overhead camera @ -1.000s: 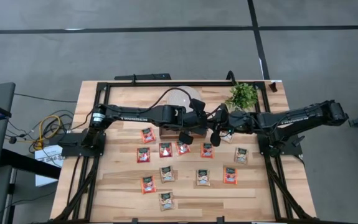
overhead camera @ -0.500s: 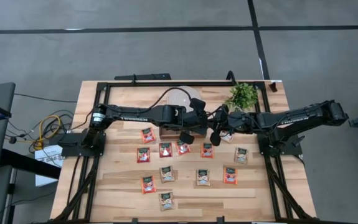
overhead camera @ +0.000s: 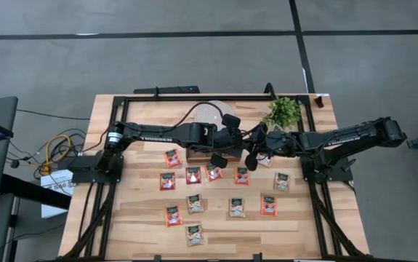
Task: Pick & Place Tea
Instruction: Put the top red tea bag into the right slot of the wooden organizer
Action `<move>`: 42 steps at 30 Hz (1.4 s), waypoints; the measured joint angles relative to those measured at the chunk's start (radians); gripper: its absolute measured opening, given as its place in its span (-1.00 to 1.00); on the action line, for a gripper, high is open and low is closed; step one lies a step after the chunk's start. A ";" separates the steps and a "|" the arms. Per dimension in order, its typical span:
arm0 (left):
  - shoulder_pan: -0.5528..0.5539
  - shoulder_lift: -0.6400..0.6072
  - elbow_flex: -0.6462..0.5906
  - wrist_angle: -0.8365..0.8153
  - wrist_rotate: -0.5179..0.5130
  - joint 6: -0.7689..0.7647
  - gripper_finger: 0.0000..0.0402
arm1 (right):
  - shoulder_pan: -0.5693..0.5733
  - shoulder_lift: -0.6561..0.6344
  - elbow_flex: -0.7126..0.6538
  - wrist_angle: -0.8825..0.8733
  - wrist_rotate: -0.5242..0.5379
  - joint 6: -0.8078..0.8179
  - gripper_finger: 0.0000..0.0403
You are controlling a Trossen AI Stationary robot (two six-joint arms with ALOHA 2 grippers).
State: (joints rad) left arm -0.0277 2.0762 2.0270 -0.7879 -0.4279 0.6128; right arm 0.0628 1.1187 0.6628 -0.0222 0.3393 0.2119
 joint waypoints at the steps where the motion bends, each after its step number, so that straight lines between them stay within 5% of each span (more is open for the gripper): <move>1: 0.000 0.000 0.000 0.000 -0.007 0.000 -0.60 | 0.000 0.000 0.000 0.000 0.000 0.000 -1.00; 11: -0.013 -0.002 0.000 -0.169 -0.329 -0.087 -0.34 | -0.036 0.000 0.000 -0.061 0.002 0.024 -1.00; 15: 0.002 -0.007 0.000 -0.391 -0.272 -0.320 -0.34 | -0.039 0.000 0.000 -0.075 -0.043 -0.025 -1.00; 23: 0.067 -0.009 0.000 -0.718 0.030 -0.654 -0.34 | -0.066 0.062 -0.049 0.028 -0.125 -0.063 -1.00; 34: 0.087 -0.028 -0.051 -0.713 0.018 -0.789 -0.34 | -0.150 0.149 -0.055 0.065 -0.197 -0.136 -1.00; 42: 0.087 -0.217 -0.382 -0.565 0.008 -0.922 -0.34 | -0.214 0.159 -0.055 0.072 -0.257 -0.197 -1.00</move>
State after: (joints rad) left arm 0.0597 1.8589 1.6454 -1.3533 -0.4202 -0.3090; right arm -0.1508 1.2775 0.6083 0.0494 0.0825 0.0147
